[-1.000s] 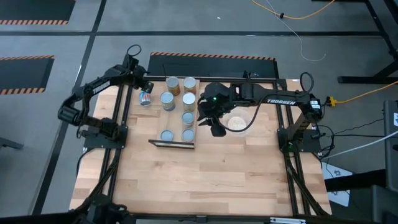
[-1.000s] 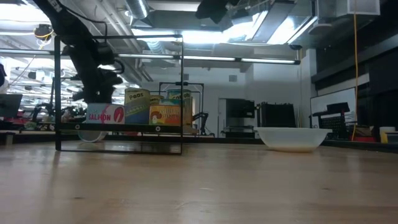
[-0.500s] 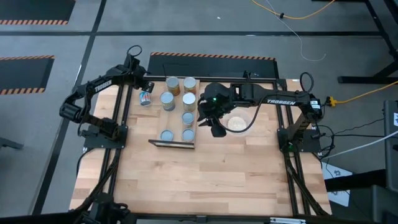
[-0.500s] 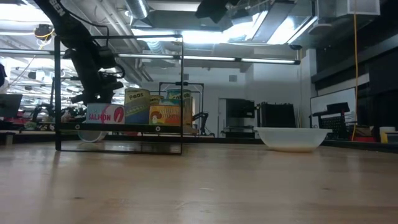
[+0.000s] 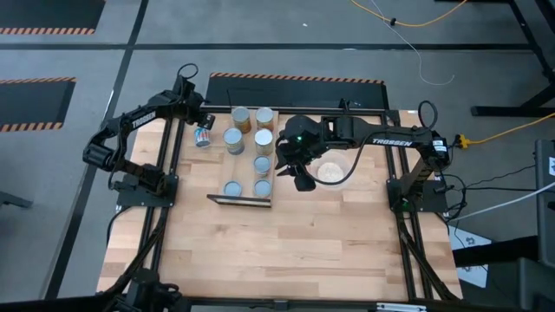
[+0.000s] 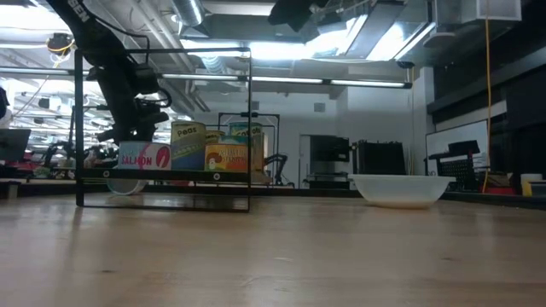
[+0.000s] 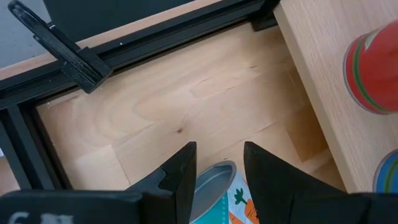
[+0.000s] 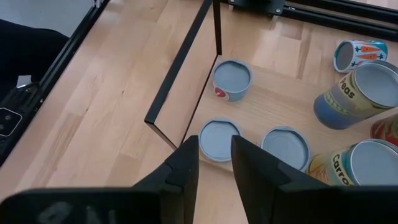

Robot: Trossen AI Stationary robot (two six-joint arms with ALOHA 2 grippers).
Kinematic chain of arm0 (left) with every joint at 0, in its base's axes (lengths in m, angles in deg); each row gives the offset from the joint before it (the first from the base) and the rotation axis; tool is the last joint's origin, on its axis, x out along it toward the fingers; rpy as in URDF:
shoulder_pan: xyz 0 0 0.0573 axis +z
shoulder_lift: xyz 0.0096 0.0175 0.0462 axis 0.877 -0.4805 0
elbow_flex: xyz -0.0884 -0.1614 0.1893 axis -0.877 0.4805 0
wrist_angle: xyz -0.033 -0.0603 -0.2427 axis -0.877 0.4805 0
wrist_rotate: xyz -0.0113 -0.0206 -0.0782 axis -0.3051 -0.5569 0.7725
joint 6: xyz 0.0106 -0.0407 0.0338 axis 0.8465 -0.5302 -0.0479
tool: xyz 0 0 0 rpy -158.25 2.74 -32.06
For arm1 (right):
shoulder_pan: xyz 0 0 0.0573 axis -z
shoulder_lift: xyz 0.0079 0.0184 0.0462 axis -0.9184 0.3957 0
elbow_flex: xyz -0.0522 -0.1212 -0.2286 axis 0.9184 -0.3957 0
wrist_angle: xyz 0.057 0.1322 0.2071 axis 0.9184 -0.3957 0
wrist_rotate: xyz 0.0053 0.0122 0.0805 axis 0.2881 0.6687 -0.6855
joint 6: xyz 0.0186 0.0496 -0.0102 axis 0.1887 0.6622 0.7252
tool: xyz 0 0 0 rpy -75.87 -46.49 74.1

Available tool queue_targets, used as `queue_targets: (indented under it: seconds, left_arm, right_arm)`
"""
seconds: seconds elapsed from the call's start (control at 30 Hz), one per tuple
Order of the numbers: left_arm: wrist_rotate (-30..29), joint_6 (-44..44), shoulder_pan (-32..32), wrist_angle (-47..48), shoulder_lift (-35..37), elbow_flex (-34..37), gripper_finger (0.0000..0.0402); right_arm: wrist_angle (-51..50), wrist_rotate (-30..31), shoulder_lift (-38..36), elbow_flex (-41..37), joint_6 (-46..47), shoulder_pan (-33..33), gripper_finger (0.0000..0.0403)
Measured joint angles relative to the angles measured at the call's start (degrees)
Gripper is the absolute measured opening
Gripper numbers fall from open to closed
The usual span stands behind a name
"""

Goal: Pick and place cans onto a shelf

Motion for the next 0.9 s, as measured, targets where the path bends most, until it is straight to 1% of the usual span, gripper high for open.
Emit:
queue_targets:
  seconds: [0.27, 0.4, 0.47, 0.67, 0.9]
  left_arm:
    - [0.01, 0.14, -0.04, 0.02, -0.47, 0.0, 0.0126]
    - [2.18, -3.15, -0.69, 1.38, -3.24, 0.0, 0.0126]
    - [2.67, -3.37, -1.0, 2.84, -4.78, 0.01, 0.0126]
    - [1.26, -3.24, -2.32, 3.08, -5.84, 0.02, 0.0126]
    - [1.11, -3.19, -3.48, 3.15, -5.84, 0.02, 0.0126]
  right_arm:
    - [0.0, 0.0, 0.0, 0.0, -0.43, 0.0, 0.0099]
    - [0.0, 0.0, 0.0, 0.0, -1.02, 0.0, 0.0099]
    - [0.0, -0.03, 0.02, 0.0, -1.03, 0.0, 0.0099]
    - [0.0, -4.33, 0.04, 0.0, -1.03, 0.0, 0.0099]
    - [0.0, -4.87, 0.07, 0.0, -1.13, -0.07, 0.0099]
